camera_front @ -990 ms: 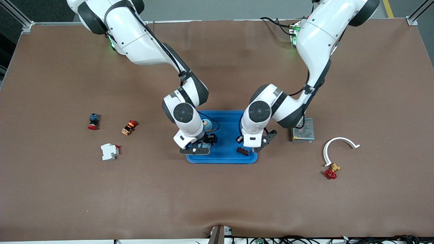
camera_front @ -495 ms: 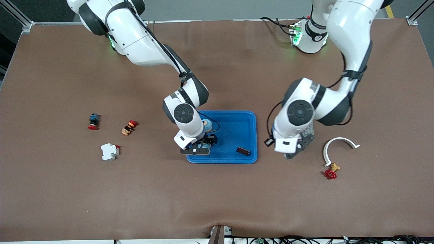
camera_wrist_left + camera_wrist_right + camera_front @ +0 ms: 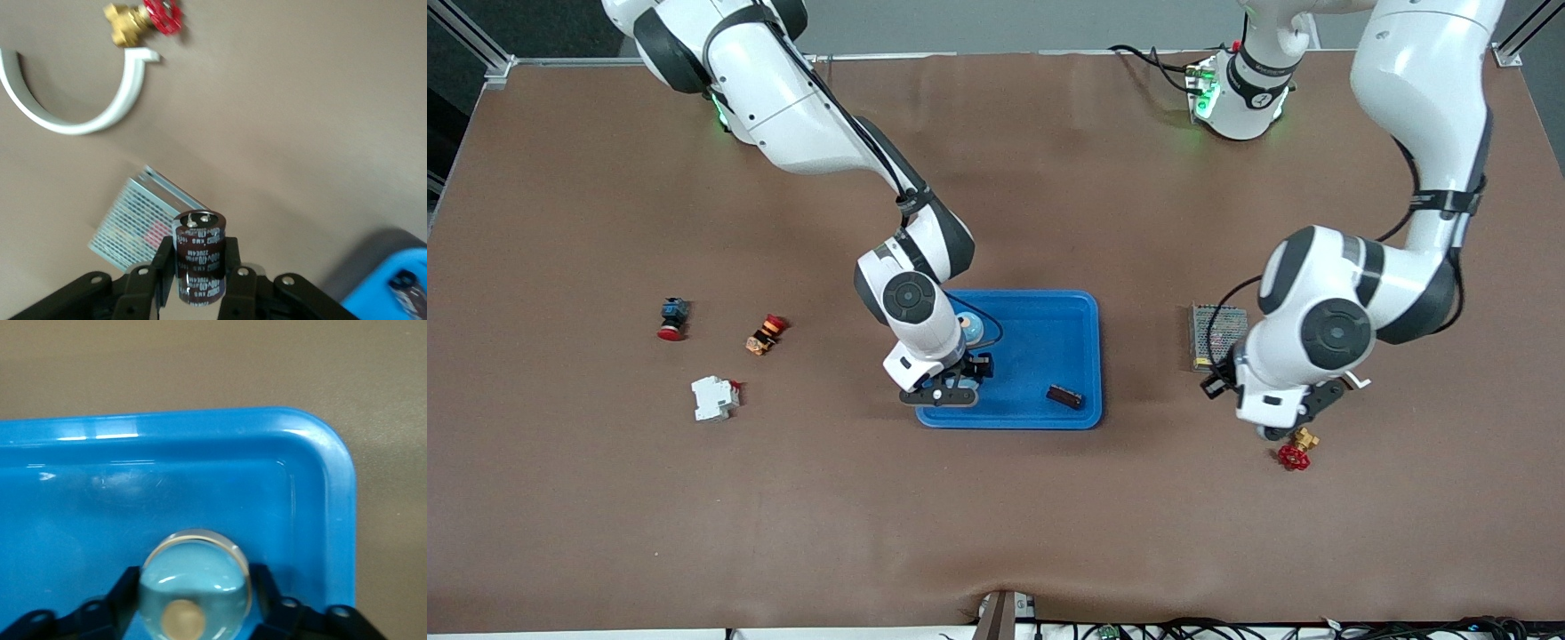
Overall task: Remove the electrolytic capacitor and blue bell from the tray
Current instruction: 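Carry the capacitor toward the pipe while the right gripper lifts the bell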
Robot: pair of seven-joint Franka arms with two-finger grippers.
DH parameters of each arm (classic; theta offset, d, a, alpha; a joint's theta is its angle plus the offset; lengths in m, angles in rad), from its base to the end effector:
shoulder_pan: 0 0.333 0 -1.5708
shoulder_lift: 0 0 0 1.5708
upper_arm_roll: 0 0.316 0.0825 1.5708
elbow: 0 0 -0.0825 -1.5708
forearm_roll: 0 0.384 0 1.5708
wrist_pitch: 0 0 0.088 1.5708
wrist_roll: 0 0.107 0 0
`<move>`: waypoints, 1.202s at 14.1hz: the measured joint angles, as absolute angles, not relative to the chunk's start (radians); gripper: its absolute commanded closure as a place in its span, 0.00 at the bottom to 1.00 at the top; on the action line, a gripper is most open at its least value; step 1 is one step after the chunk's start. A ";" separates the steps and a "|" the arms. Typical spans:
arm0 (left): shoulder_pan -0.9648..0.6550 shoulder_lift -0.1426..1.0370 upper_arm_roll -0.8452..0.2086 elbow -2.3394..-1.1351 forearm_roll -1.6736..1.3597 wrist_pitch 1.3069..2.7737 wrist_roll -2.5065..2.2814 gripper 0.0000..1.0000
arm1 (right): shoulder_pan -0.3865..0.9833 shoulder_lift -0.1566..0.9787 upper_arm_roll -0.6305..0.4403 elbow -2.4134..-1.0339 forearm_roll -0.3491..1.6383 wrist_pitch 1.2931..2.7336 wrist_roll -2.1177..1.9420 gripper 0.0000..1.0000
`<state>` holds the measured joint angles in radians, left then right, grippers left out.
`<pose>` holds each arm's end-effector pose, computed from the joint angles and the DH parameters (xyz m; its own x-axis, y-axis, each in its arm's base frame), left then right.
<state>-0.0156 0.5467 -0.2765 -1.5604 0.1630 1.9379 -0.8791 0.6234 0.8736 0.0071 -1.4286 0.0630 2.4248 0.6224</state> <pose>0.6573 -0.1598 0.3253 0.8486 0.5207 -0.0935 0.5107 -0.8525 -0.1120 0.5954 0.4336 0.1821 0.9968 -0.0435 0.0678 -0.0356 -0.9930 -0.1130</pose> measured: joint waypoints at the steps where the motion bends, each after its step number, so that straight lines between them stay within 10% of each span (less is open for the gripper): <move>1: 0.013 0.546 -0.276 -1.566 0.163 1.938 -0.837 1.00 | 0.623 0.874 0.007 -1.426 0.063 2.425 0.622 0.54; 17: 0.156 0.575 -0.275 -1.652 0.220 2.023 -0.665 1.00 | 0.621 0.813 -0.003 -1.363 0.063 2.302 0.576 0.54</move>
